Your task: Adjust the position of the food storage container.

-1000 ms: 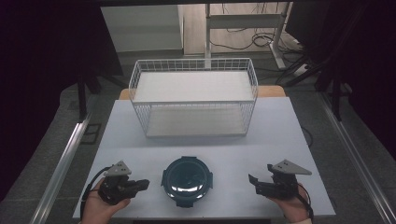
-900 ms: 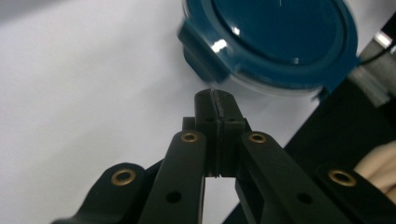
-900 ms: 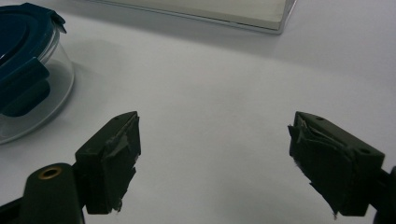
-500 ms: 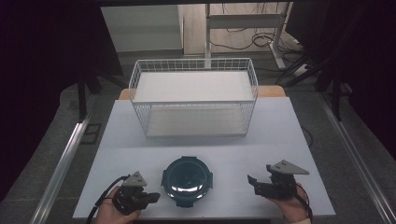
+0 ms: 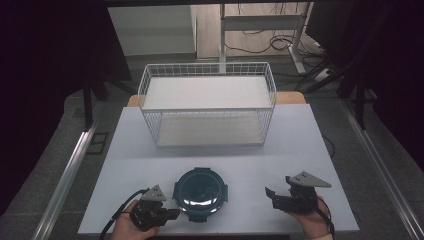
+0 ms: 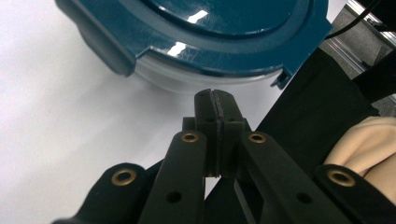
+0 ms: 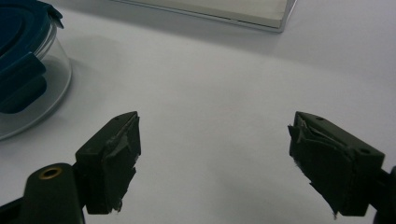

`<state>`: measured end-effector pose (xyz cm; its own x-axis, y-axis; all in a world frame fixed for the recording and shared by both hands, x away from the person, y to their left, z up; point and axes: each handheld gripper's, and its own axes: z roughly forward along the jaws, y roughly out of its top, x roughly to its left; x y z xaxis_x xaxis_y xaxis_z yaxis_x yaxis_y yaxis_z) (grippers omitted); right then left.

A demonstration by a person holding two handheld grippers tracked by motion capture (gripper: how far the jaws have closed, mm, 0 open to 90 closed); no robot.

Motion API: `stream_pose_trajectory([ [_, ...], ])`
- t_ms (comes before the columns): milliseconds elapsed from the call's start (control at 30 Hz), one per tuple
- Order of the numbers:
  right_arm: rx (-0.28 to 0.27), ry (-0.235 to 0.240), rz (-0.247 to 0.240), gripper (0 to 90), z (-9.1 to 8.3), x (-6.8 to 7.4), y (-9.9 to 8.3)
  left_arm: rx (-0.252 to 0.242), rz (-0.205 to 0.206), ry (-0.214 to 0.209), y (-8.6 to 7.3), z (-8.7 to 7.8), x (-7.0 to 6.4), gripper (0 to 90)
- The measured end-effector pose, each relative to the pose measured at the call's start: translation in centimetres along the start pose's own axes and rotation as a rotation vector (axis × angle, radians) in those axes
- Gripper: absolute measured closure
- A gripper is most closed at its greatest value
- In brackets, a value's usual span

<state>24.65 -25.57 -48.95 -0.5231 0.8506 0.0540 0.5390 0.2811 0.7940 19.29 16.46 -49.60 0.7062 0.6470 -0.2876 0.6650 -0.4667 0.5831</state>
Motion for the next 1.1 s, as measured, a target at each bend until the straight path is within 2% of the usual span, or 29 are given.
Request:
stream_pose_trajectory([
  [100,-0.003,-0.004,0.000,16.7,0.0,-0.1,0.0,0.024,0.010,0.001,0.3,0.8,-0.2,90.0],
  [367,-0.002,-0.005,0.000,16.7,0.0,0.0,0.0,0.023,0.016,0.004,0.8,1.0,-0.5,90.0],
  [733,0.000,-0.002,0.000,17.0,0.1,0.0,0.0,0.010,0.011,0.021,2.1,2.1,-0.2,90.0],
  [1100,-0.004,0.002,0.002,17.1,0.0,-0.1,0.0,0.026,0.024,-0.009,4.2,3.6,-0.3,90.0],
])
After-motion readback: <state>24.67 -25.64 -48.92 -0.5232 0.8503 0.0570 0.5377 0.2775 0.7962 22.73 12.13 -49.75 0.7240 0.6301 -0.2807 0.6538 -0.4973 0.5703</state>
